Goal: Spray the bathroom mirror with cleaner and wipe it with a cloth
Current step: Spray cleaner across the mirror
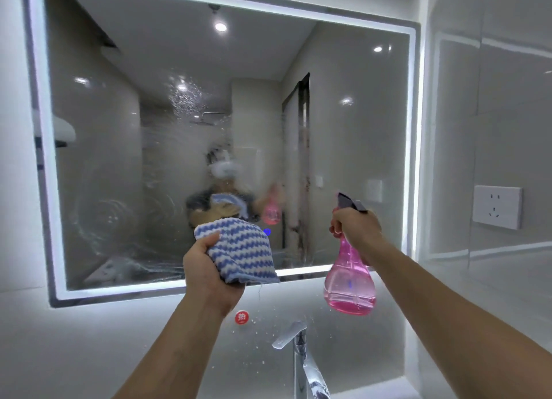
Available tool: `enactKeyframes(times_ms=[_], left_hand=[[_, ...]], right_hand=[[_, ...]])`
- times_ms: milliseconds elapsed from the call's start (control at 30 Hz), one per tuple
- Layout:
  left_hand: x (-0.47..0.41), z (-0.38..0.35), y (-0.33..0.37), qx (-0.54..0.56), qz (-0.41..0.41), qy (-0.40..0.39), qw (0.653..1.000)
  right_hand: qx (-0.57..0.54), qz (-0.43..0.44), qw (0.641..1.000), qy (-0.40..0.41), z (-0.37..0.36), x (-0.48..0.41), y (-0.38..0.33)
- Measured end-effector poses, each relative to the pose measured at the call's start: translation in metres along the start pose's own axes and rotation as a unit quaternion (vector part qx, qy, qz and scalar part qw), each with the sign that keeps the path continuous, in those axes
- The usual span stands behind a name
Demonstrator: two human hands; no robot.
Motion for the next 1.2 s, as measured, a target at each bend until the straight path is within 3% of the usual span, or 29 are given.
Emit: enactKeyframes(times_ms=[300,500,767,1033,1200], left_hand=[[0.02,0.046,0.081,0.023,-0.096,0.024,0.995],[0.037,0.084,0.125,-0.01,-0.123,0.059,0.991],[0.058,0.115,0.159,-0.06,-0.15,0.115,0.98],[0.067,0.138,0.178,0.013,-0.177,0.152,0.972],[0.078,0.161,0.19,0.004,-0.181,0.241,0.953]], right_hand=[[-0.026,0.069,0.993,-0.089,-0.111,0.034,-0.056],[0.015,0.097,0.984,-0.15,-0.17,0.065,-0.068],[0.045,0.068,0.981,-0.174,-0.222,0.093,-0.055],[0.016,0.061,0.972,-0.228,-0.249,0.116,-0.039],[0.033,0.024,0.972,-0.233,-0.26,0.124,-0.018]])
Point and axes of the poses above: each hand's wrist, its own x-axis away from the middle knuckle, its own z-axis out of the back of the hand, y = z × x, the point moved 7 cm from there along -x, towards the middle knuckle, and after that the axes turned 3 degrees about -z, right-handed, at the moved point
